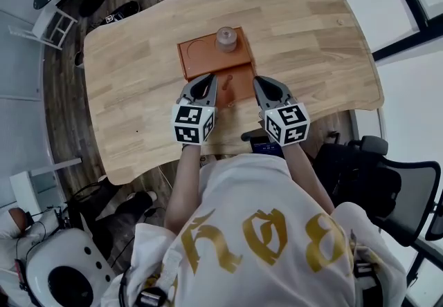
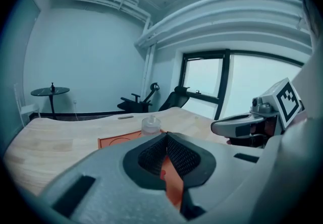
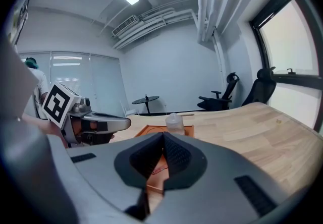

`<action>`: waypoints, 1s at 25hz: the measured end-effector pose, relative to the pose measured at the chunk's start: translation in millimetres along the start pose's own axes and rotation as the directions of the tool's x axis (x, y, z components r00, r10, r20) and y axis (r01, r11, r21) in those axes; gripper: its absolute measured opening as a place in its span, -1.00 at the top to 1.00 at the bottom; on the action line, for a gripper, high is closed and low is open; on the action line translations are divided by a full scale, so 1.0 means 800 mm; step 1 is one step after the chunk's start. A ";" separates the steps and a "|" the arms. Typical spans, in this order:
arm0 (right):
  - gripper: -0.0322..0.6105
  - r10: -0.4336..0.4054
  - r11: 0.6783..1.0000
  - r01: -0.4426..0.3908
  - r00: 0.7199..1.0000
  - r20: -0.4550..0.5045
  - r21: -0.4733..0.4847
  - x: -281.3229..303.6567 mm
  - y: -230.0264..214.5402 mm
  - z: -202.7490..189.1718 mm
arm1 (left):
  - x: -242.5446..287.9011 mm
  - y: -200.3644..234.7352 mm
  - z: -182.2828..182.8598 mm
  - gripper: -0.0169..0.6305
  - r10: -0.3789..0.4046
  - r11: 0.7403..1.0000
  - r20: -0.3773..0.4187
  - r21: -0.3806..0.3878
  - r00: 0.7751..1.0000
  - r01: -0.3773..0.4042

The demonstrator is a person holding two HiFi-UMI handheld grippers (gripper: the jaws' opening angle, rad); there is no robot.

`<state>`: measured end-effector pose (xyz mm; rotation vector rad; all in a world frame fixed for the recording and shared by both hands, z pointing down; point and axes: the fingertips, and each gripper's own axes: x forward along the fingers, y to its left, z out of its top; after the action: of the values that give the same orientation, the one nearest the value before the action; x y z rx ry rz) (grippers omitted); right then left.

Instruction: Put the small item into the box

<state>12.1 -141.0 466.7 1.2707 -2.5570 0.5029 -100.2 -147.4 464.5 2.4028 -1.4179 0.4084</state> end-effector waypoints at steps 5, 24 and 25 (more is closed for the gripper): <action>0.86 -0.017 1.000 0.018 0.999 0.044 -0.009 -0.024 0.004 0.009 | -0.021 -0.015 0.018 0.91 -0.004 1.000 0.068 -0.015 0.998 0.005; 0.86 -0.013 1.000 0.013 0.992 0.125 0.001 -0.060 0.024 0.035 | -0.076 -0.030 0.040 0.92 0.048 0.999 0.151 0.008 0.987 -0.050; 0.86 -0.021 1.000 0.022 0.991 0.130 -0.009 -0.062 0.023 0.036 | -0.077 -0.030 0.040 0.92 0.049 0.999 0.151 0.009 0.987 -0.051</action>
<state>24.7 -106.7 418.7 1.3683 -2.6440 0.4144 -104.8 -101.3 407.6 2.4575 -1.5460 0.2530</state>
